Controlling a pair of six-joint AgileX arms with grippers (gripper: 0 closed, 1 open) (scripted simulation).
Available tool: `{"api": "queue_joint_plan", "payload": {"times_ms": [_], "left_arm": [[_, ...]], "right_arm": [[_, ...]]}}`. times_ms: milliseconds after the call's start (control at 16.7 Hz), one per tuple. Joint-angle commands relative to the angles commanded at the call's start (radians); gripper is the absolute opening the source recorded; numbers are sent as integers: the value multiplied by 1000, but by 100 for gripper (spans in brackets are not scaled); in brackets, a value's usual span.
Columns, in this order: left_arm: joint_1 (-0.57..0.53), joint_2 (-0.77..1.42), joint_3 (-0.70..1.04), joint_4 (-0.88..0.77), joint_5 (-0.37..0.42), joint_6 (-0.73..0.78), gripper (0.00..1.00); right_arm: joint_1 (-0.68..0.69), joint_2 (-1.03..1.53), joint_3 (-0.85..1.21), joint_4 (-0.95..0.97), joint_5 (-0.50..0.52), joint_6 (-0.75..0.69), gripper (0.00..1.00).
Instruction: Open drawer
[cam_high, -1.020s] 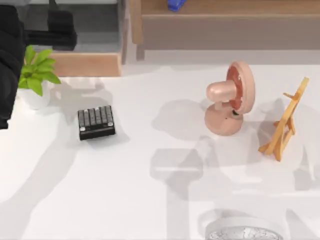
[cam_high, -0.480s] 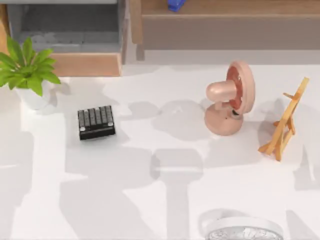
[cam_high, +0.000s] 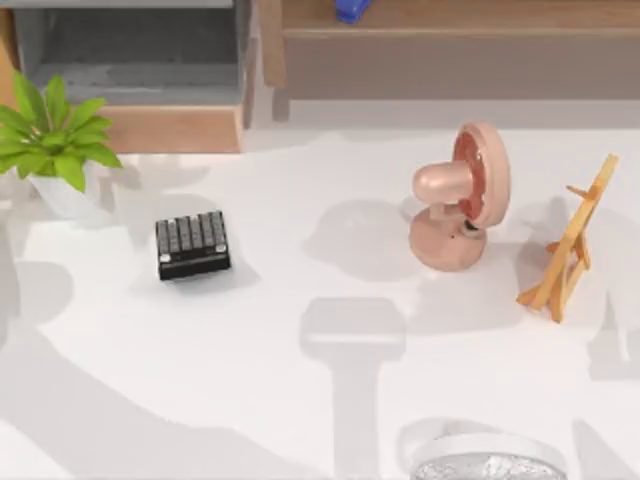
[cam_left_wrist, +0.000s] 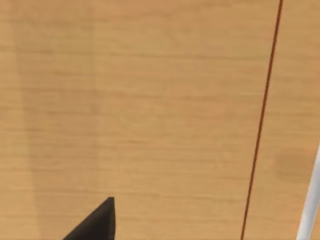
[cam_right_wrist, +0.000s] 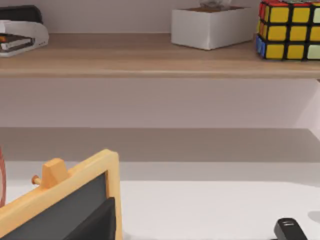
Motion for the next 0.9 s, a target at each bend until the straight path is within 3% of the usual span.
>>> {"api": "queue_joint_plan", "payload": {"times_ms": [180,900], "left_arm": [[14,41,14,25,37,33,100],[-12,94,127,-35,12,32,100]], "right_arm": [[0,0,0,0,0,0,100],[0,0,0,0,0,0,100]]}}
